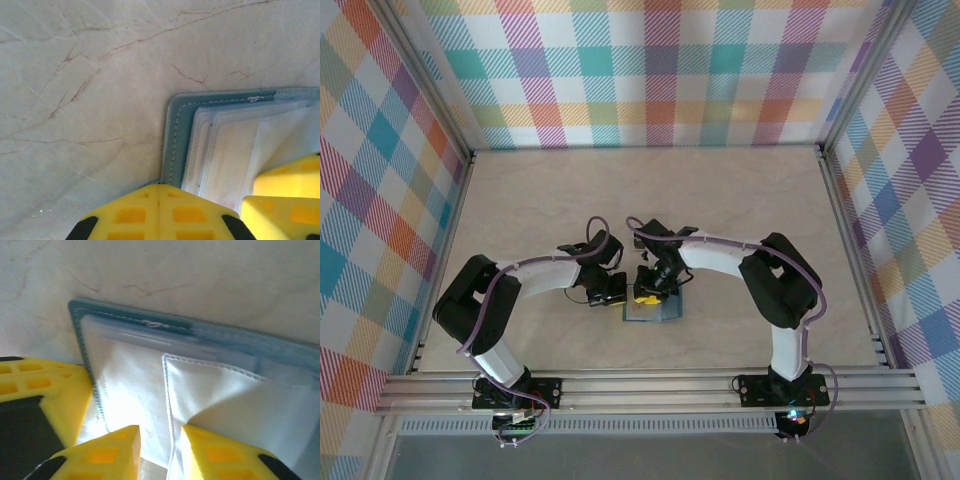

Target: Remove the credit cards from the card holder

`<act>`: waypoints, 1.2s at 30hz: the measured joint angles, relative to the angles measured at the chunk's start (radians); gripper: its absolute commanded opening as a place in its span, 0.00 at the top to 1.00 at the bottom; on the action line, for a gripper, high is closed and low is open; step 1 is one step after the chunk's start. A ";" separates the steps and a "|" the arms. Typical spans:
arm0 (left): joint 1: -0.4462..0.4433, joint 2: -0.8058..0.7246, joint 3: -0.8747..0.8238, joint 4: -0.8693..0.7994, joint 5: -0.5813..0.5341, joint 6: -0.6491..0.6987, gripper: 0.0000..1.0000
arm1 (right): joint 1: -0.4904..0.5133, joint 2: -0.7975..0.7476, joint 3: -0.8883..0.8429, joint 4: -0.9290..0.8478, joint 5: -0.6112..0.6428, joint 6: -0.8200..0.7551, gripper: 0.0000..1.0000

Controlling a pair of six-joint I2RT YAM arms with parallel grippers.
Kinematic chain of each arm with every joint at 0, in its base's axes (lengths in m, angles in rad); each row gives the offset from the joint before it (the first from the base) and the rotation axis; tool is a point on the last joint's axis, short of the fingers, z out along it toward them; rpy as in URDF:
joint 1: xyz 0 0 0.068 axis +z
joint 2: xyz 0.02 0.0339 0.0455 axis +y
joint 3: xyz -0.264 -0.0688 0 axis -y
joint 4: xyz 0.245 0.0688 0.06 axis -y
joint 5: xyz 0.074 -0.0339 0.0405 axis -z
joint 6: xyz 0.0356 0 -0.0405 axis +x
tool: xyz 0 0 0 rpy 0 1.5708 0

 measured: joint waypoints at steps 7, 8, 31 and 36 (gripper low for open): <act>0.003 -0.002 -0.005 0.007 0.008 0.002 0.94 | 0.023 -0.005 0.056 -0.144 0.132 -0.033 0.55; 0.004 -0.002 -0.006 0.009 0.008 0.002 0.94 | 0.026 -0.005 0.063 -0.157 0.147 -0.037 0.54; 0.004 -0.010 -0.008 -0.002 0.007 0.006 0.94 | 0.028 -0.005 0.039 -0.252 0.322 -0.086 0.51; 0.004 -0.031 -0.005 -0.052 -0.001 0.005 0.94 | 0.027 -0.005 0.034 -0.244 0.328 -0.095 0.49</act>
